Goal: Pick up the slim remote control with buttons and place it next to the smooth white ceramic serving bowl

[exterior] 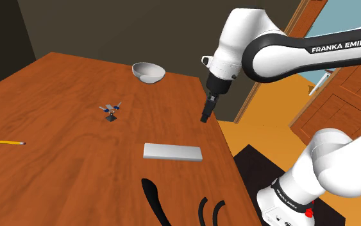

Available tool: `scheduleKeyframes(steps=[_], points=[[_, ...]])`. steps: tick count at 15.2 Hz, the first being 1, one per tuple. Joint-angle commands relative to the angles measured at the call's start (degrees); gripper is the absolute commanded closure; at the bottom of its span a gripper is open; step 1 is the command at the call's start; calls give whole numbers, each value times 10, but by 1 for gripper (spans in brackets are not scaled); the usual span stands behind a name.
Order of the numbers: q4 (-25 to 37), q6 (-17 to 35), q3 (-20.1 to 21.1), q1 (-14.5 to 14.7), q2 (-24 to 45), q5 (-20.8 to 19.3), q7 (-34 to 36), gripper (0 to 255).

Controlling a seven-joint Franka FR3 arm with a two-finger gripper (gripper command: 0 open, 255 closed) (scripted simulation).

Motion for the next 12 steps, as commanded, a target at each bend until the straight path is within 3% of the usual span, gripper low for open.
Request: scheduleKeyframes(steps=[1, 12], points=[[8, 24, 13, 12, 32, 5, -2, 0], [53, 127, 83, 69, 183, 11, 1, 0]])
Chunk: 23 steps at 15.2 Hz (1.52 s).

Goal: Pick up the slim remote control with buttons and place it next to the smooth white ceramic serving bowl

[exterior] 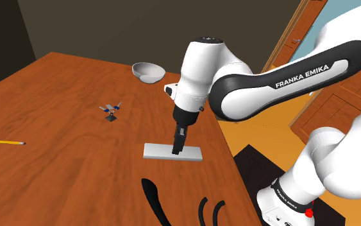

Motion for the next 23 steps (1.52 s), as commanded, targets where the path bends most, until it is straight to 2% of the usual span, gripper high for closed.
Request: scheduleKeyframes(steps=[1, 7, 15, 16, 23], points=[[4, 14, 5, 4, 18, -3, 3, 0], [-16, 68, 9, 3, 53, -16, 12, 0], [-16, 68, 9, 3, 53, -16, 12, 0], [-16, 68, 9, 3, 53, -16, 12, 255], [-17, 67, 9, 3, 52, -15, 12, 255]])
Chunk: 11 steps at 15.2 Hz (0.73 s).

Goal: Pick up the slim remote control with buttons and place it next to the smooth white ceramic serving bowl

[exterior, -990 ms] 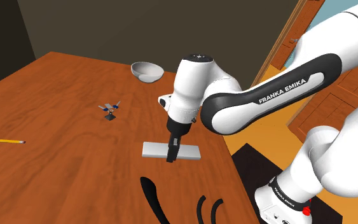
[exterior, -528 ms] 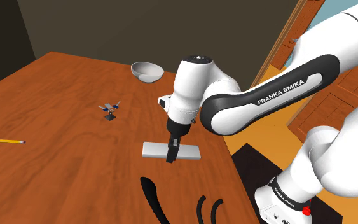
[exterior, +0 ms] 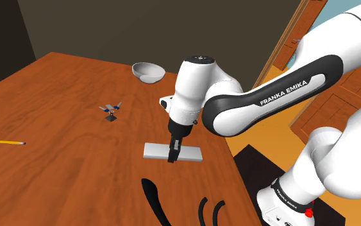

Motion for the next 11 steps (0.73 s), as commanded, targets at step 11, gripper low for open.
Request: scheduleKeyframes(steps=[11], points=[[29, -74, -4, 1, -46, 16, -11, 255]])
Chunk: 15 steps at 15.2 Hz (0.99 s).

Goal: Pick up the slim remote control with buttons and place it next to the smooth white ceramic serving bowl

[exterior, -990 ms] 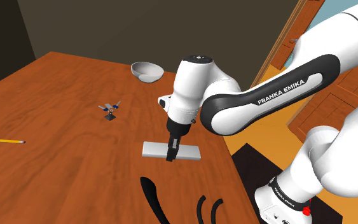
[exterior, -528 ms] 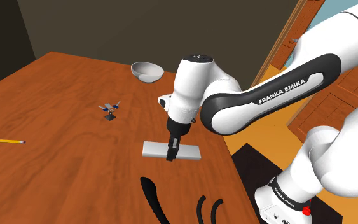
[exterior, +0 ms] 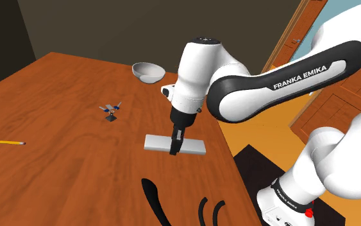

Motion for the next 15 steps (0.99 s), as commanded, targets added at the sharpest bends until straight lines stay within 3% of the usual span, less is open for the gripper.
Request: scheduleKeyframes(steps=[1, 15], points=[[6, -16, -1, 0, -11, 3, -3, 255], [71, -129, -10, 0, -60, 14, -11, 255]])
